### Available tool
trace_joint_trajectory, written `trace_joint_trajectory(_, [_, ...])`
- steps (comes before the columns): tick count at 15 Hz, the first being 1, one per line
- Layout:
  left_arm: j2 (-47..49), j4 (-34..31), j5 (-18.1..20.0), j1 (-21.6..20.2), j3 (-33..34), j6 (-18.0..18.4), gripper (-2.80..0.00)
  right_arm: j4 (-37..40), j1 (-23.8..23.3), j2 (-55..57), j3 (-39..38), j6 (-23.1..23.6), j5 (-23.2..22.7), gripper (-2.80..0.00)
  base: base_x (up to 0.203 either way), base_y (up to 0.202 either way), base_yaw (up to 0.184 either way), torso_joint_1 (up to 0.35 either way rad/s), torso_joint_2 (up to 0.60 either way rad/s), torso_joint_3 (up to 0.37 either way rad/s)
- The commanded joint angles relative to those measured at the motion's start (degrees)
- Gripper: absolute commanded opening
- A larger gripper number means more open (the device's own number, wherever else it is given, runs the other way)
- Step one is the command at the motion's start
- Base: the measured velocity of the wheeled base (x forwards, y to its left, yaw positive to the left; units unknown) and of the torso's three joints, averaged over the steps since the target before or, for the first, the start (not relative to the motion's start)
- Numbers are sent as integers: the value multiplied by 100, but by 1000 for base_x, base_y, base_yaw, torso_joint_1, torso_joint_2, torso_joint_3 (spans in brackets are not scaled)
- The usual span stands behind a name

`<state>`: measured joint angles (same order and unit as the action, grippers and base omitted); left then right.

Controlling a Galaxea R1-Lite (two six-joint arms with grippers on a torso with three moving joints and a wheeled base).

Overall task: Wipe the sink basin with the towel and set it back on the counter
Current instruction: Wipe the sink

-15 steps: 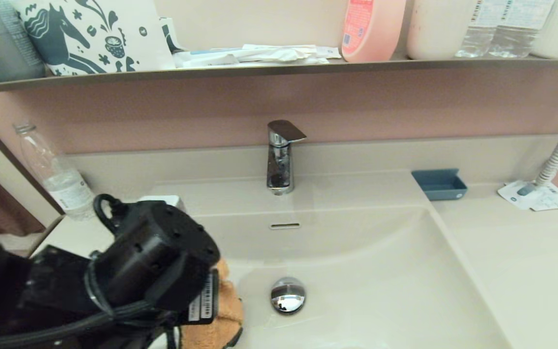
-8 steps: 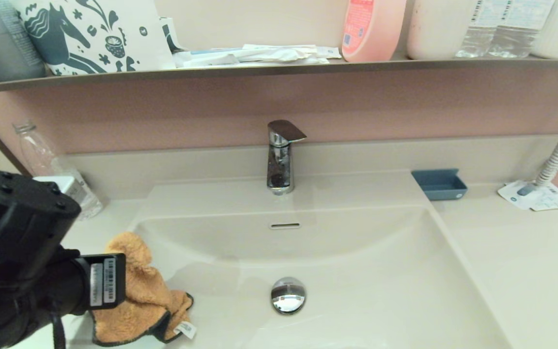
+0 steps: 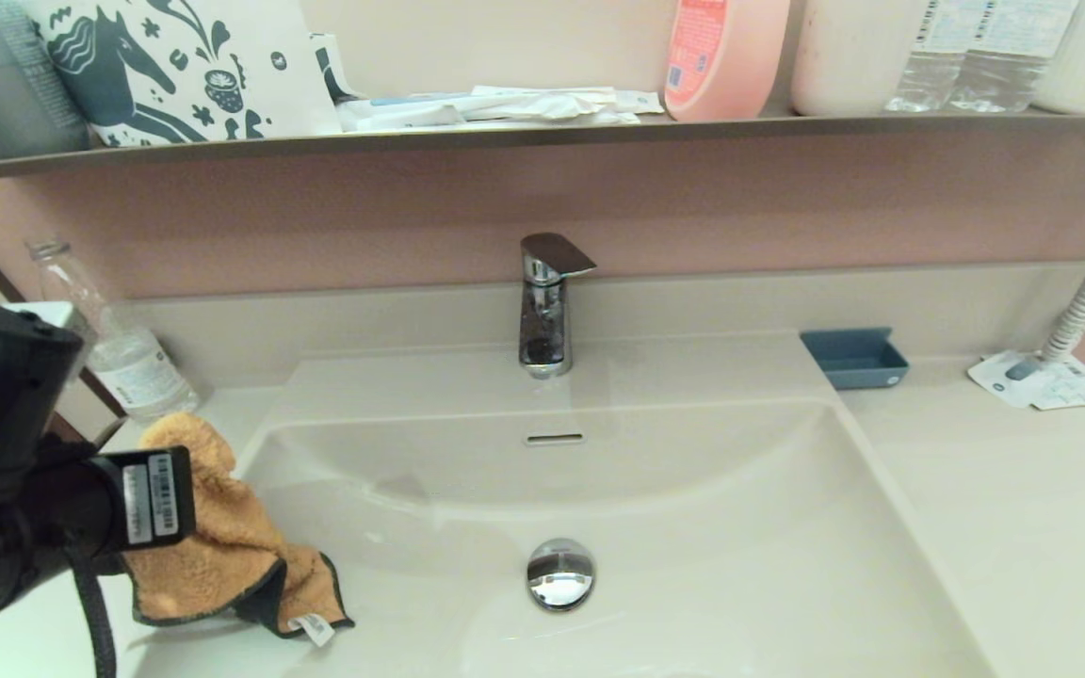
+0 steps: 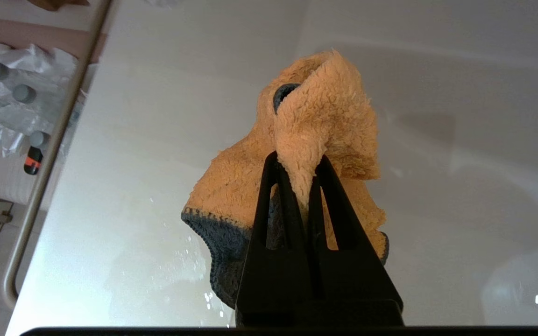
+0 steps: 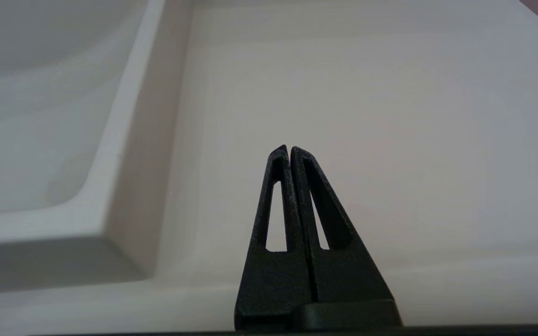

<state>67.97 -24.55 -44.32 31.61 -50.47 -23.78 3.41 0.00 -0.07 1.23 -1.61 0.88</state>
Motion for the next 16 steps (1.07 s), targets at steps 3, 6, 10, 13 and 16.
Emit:
trace_joint_trajectory(3, [2,545,1,-832,18,384,-280,1,0,7,0,-6,0,-280,0,0,0,0,0,0])
trace_joint_trajectory(6, [-122,925,383,-1452,29,925,-280,1,0,7,0,-6,0,-280,0,0,0,0,0,0])
trace_joint_trajectory(10, [-132,1020,594,-2245,42,1363,-280,1,0,7,0,1,0,-280,0,0,0,0,0,0])
trace_joint_trajectory(13, [-223,1184,878,-2806,59,1810,-280,1,0,7,0,-6,0,-280,0,0,0,0,0,0])
trace_joint_trajectory(16, [-336,1738,1311,-3530,458,2481,-280,1,0,7,0,-6,0,-280,0,0,0,0,0,0])
